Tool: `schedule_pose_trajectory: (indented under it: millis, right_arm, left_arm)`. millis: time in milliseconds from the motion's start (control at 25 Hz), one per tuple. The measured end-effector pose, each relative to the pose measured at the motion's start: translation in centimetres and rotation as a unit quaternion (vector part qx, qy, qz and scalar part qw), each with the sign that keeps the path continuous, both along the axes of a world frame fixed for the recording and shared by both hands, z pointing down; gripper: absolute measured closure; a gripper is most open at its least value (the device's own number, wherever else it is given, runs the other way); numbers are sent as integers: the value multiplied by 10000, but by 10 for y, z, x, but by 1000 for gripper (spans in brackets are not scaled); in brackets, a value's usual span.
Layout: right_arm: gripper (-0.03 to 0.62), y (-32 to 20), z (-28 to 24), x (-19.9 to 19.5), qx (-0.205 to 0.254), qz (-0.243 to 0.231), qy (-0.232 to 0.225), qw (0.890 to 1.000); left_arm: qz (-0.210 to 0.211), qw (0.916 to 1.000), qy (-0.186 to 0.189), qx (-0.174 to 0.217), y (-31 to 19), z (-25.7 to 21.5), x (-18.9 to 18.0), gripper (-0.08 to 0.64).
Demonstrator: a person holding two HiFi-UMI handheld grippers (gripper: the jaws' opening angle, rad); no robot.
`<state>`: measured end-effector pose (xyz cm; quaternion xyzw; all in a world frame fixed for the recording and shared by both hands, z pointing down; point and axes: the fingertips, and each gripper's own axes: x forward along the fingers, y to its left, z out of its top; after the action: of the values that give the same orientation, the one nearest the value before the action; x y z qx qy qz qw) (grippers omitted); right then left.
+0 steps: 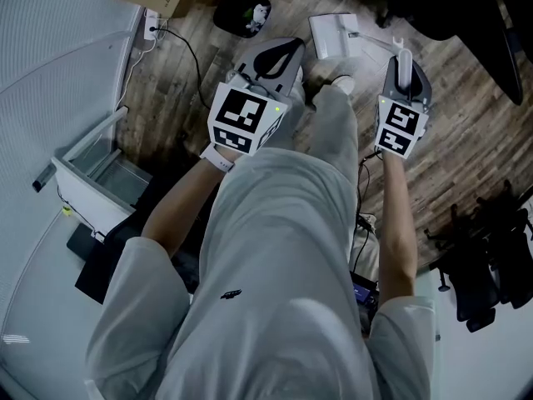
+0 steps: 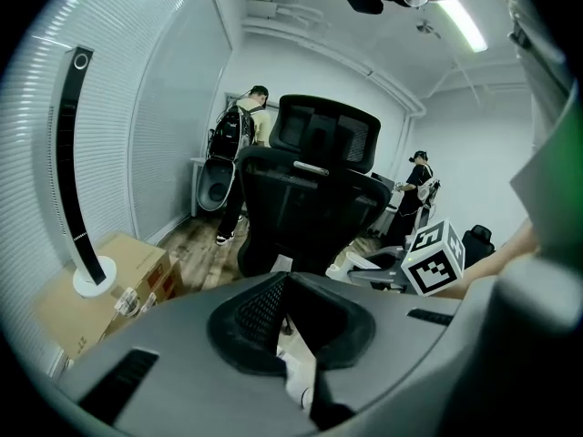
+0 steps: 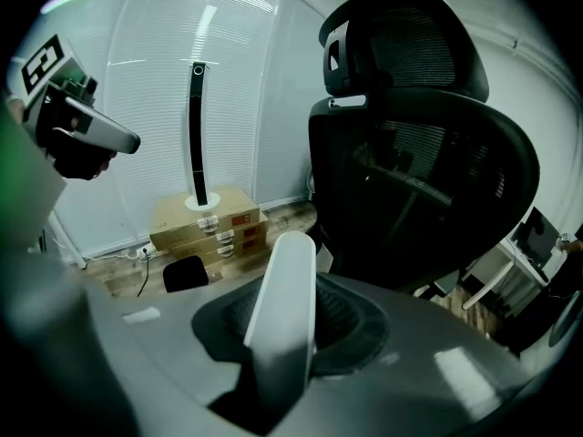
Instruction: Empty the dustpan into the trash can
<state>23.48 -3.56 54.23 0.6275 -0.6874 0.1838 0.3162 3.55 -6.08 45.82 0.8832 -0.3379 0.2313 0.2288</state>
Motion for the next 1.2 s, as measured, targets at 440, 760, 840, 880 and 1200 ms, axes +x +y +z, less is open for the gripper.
schedule_pose_trajectory:
  millis: [440,760,840,880,1200]
  right_arm:
    - [472,7,23,3,-153,6,-359,9992]
    - [439,8,20,4,-340,-196,-173,9991]
    - [426,11,19,2,-426,-182,-273,9986]
    - [424,12,18,2,-470,-163,-332,9982]
    - [390,11,-7,9,-418,-7,-98,9991]
  left_arm:
    - [-156,9998,-145,-13,-5,10,-15,554]
    - [-234,9996,-156,-3,-4,6,-16,553]
    - [-257,9995,-163,1,-3,4,-18,553]
    - [-264,9995,-159,7,-3,2,-18,554]
    - [-352,9993,-75,61,1,-12,-26,554]
